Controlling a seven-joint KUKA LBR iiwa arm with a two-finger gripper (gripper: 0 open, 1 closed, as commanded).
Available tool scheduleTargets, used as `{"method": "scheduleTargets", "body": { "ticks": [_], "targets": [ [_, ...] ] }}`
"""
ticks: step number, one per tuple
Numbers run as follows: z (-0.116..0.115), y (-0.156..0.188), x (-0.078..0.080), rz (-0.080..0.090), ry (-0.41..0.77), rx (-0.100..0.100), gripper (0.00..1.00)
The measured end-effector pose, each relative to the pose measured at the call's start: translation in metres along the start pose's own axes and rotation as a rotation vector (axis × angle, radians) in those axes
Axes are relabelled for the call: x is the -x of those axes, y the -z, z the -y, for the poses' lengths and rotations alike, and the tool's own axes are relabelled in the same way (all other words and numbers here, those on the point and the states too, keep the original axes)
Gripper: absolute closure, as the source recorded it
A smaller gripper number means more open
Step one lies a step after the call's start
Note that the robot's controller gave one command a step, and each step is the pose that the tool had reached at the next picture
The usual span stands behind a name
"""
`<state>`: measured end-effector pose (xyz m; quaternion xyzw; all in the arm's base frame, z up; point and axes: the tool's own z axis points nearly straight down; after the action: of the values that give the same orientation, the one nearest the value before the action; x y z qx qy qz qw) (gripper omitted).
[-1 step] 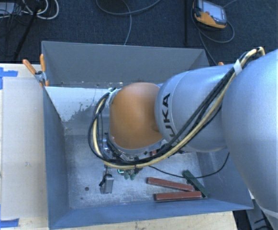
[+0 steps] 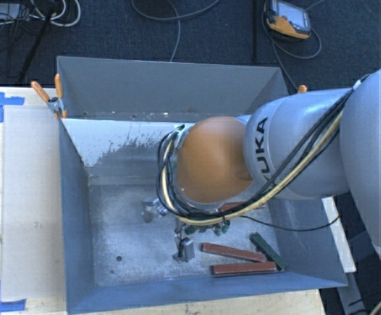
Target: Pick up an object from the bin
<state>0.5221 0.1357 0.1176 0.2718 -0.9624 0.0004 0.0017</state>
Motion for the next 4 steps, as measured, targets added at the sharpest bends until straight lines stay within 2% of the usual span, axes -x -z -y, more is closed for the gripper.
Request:
{"method": "scheduleTargets", "body": {
  "ticks": [1,2,3,4],
  "targets": [
    [0.088,0.016,0.002,0.006,-0.072,-0.005,0.00],
    [0.185,-0.031,-0.014,0.003,0.132,-0.002,0.00],
    [0.210,-0.049,-0.015,0.005,0.109,0.000,0.00],
    [0.209,-0.048,-0.015,0.005,0.106,0.002,1.00]
  ]
}}
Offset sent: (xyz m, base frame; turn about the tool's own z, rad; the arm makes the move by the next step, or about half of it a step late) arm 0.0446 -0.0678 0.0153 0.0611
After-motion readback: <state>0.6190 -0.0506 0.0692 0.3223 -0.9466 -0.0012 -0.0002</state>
